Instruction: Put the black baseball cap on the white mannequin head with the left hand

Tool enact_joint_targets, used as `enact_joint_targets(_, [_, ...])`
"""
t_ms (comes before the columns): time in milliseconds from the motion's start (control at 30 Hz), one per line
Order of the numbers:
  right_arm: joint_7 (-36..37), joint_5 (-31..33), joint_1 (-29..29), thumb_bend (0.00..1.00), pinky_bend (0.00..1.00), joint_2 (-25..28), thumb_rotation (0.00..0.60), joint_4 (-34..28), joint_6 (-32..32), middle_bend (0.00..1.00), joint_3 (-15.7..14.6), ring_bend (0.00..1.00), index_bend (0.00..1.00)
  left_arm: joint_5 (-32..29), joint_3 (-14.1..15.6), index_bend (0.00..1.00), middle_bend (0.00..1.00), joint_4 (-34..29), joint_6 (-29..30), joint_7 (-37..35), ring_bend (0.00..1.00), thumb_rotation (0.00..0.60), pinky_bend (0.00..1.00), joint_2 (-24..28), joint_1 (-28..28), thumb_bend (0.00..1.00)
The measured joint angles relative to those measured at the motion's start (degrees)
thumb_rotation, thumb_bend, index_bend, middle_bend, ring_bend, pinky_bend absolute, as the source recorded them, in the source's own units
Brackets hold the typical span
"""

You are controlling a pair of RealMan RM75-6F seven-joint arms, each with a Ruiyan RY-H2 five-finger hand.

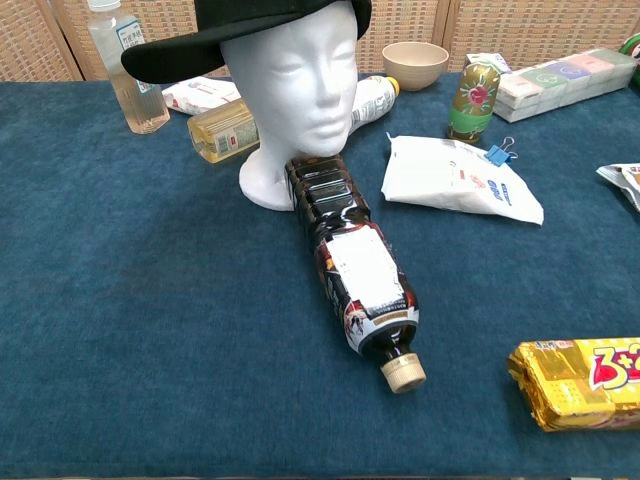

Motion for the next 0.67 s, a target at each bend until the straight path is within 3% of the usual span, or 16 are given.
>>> enact_joint_targets(367, [-3.9,1.2,1.3,0.15,0.41,-0.9,0.6,0.0,-1.2,0.41,0.4,0.43,0.39,-5.3,1.0,0.39,0.19,-0.2,6.2,-3.7,0.12,0.6,0.44,1.2,10.1,0.21])
enact_joint_targets(667, [-4.7,1.5,2.0,0.15,0.41,-1.1,0.6,-0.5,-1.8,0.41,0.4,0.43,0.4,-5.0,0.0,0.4,0.21,0.3,6.6,-3.0,0.12,0.6,0.44,0.7,12.2,0.21])
